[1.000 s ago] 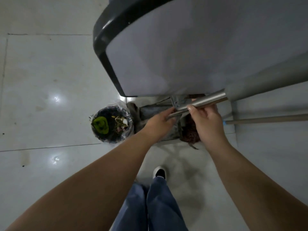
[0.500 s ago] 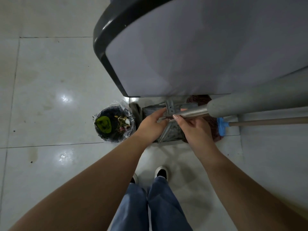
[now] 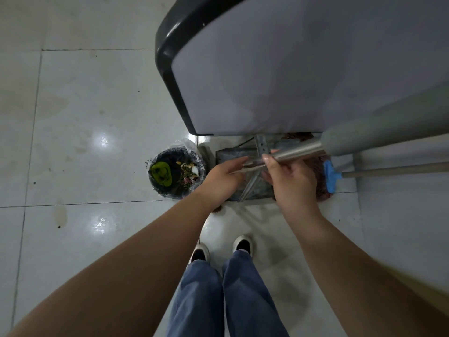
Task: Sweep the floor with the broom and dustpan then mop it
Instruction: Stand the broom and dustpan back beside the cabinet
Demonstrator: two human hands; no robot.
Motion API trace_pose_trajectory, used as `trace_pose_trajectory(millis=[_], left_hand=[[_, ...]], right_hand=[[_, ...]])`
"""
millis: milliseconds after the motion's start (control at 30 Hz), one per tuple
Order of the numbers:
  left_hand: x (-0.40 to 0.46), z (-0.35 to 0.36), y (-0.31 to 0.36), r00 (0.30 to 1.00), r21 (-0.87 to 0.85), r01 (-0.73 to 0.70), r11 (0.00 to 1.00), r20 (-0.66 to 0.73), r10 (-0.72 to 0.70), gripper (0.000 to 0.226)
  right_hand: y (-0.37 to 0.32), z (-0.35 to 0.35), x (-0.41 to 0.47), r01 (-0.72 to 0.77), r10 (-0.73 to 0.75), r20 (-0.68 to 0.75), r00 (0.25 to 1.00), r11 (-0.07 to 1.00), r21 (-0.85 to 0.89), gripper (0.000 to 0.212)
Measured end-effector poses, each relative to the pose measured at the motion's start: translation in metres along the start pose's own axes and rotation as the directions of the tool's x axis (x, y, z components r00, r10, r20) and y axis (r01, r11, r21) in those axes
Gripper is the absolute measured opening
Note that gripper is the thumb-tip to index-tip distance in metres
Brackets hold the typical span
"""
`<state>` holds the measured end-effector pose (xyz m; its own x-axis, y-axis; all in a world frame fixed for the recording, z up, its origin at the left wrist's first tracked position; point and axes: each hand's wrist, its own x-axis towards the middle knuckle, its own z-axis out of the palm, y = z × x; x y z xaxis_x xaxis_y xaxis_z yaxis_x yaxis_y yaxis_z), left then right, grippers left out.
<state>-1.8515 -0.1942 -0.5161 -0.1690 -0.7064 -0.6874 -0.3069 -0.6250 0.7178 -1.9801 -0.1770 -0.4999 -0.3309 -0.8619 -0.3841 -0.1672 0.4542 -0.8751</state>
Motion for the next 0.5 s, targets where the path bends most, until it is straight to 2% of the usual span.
trace_pose_trajectory(millis=[133,200,267,367,433,500], left_hand=[[-0.001,0.004,0.001,0.999,-0.090,0.030,0.996,0.028,-0.027,0.042],[-0.001,0.008,0.000,0.999,-0.096,0.031,0.995,0.032,-0.028,0.043],[0.001,0.009,-0.003,0.998,-0.136,0.056,0.989,0.009,-0.055,0.043],[0.005,0.006,-0.010,0.995,-0.201,0.091,0.975,-0.028,-0.099,0.041],[0.008,0.005,-0.012,0.994,-0.207,0.092,0.974,-0.038,-0.102,0.041],[0.009,0.006,-0.011,0.994,-0.208,0.094,0.974,-0.035,-0.103,0.042]], right_hand=[[0.005,0.007,-0.005,-0.056,0.083,-0.159,0.984,0.984,0.166,0.018],[0.011,0.014,-0.013,-0.073,0.104,-0.179,0.978,0.983,0.167,0.018],[0.016,0.019,-0.014,-0.039,0.046,-0.164,0.985,0.998,0.047,0.013],[0.015,0.017,0.000,0.000,-0.008,-0.066,0.998,0.992,-0.129,0.009],[0.011,0.013,0.017,0.022,-0.024,-0.007,1.000,0.982,-0.188,0.015],[0.007,0.008,0.030,0.032,-0.035,-0.009,0.999,0.978,-0.208,0.026]])
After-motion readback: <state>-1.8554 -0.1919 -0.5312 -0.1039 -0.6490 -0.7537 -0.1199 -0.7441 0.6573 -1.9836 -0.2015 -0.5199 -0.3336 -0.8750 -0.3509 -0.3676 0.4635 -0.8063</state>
